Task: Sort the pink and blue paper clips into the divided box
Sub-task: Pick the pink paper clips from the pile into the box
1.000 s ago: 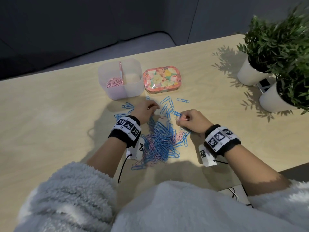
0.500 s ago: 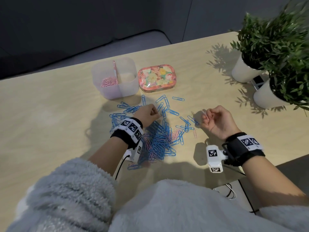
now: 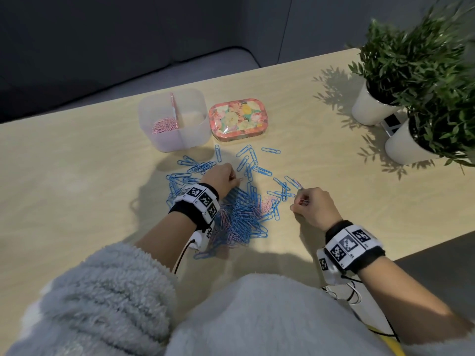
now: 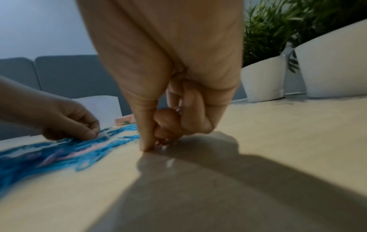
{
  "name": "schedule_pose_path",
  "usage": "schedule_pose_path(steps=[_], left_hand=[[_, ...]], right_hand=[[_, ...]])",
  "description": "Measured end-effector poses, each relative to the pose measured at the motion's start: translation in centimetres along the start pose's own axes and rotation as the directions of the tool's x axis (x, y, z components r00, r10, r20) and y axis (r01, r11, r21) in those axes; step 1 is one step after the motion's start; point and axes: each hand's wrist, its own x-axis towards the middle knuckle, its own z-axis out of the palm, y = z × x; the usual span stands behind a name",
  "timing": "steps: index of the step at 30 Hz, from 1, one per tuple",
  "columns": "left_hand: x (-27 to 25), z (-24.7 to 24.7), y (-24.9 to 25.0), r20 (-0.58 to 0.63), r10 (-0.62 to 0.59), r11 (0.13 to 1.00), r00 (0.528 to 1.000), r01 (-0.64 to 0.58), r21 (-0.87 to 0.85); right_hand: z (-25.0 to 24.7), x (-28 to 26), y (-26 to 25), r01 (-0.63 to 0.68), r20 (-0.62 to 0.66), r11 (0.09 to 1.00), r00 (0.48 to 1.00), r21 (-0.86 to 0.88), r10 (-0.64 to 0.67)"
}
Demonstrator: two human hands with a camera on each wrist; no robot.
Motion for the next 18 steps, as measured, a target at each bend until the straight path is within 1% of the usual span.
schedule_pose_path(steps=[3,4,6,7,9,10,13,16,18], left_hand=[[-0.2,-0.1,0.0,0.003,-0.006,1.0,1.0,0.006,0.013],[-0.2,-0.1,0.1,0.009,-0.004,1.0,1.0,0.004,0.02],[-0.3,-0.2,0.0,0.035,-0.001,1.0,0.999,0.0,0.027],[-0.4,-0.3,0.0,0.044,0.0,1.0,0.999,-0.001,0.014],[-0.5,-0.9,-0.1,0.034,-0.003,0.999,0.999,0.004,-0.041],[-0.6,-1.5,-0.1,0.007,-0.01,0.998,1.0,0.011,-0.069],[-0.7,-4.5,-0.3,-0.137,-0.055,0.99,0.989,0.036,-0.138],[-0.4,-8.2,-1.1,-0.327,-0.104,0.985,0.939,0.052,-0.165],[0.2,-10.5,-2.1,-0.396,-0.174,0.974,0.902,0.1,-0.201]], right_hand=[[0.0,0.3,0.1,-0.01,0.064,0.999,0.998,0.035,0.008],[-0.4,0.3,0.1,-0.007,0.091,0.996,0.996,0.088,-0.001],[-1.3,0.5,0.4,0.014,0.111,0.96,0.993,0.28,-0.047],[-1.6,0.7,0.7,0.021,0.083,0.928,0.995,0.373,-0.056],[-2.4,1.0,1.1,0.02,-0.011,0.89,1.0,0.456,-0.017],[-2.7,1.2,1.3,0.028,-0.06,0.898,0.998,0.439,-0.002],[-2.5,1.8,1.1,0.041,-0.161,0.964,0.987,0.264,0.002],[-1.6,2.8,0.2,0.036,-0.16,0.984,0.987,0.173,-0.008],[-1.4,3.3,-0.3,0.025,-0.126,0.992,0.992,0.12,-0.009]])
